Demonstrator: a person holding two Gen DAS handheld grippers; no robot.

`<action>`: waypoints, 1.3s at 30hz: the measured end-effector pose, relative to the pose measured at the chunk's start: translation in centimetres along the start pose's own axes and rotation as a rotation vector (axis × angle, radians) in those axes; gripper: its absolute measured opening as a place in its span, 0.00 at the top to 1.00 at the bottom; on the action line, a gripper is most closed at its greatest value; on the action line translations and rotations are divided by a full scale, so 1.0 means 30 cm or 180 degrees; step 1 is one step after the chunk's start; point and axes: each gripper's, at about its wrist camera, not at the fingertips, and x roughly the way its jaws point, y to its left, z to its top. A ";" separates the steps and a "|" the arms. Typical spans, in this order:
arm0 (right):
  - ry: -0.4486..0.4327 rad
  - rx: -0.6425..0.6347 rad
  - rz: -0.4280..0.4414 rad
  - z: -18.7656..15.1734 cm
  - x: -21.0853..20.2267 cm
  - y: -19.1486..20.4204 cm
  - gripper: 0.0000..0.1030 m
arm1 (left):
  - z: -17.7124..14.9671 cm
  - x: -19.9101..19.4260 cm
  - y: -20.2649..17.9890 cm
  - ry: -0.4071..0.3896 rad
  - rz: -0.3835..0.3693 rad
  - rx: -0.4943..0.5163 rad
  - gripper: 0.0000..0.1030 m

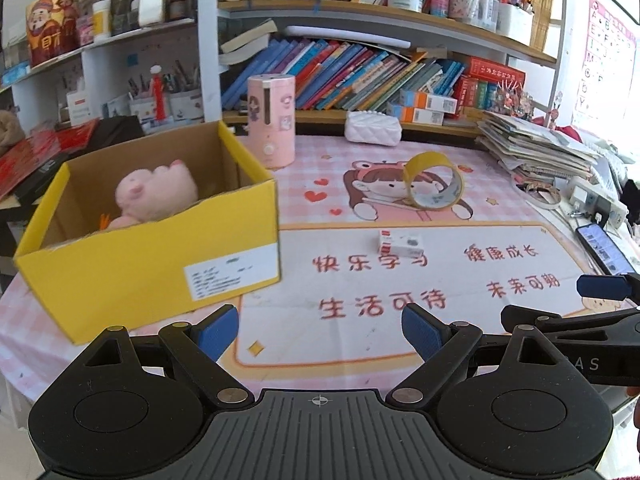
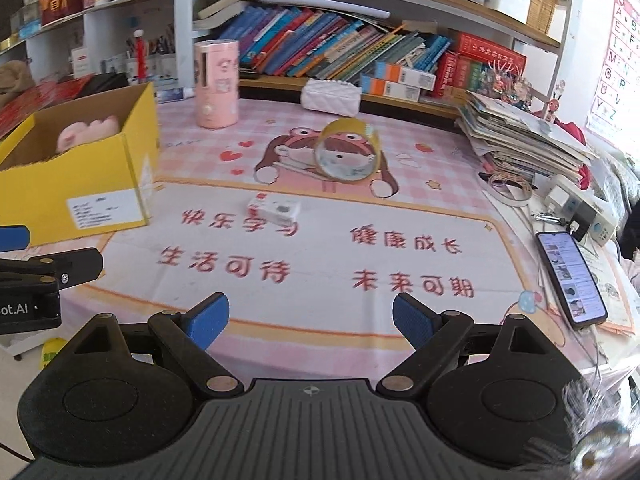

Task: Organize objects
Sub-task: 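Withdraw both open grippers from the box and move toward the tape roll, then grasp the white stapler box with the left gripper while the right grasps the yellow tape roll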

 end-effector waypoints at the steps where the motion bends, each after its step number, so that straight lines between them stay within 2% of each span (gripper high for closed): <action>1: 0.0000 0.0002 0.0001 0.009 0.009 -0.008 0.14 | 0.007 0.009 -0.007 0.0002 0.0000 0.0002 0.12; 24: 0.0099 -0.0135 0.0264 0.191 0.280 -0.203 0.17 | 0.143 0.264 -0.165 0.0179 0.0124 -0.0122 0.12; 39: 0.0072 -0.0098 0.0253 0.292 0.460 -0.343 0.17 | 0.184 0.430 -0.267 0.0406 0.0138 -0.0091 0.12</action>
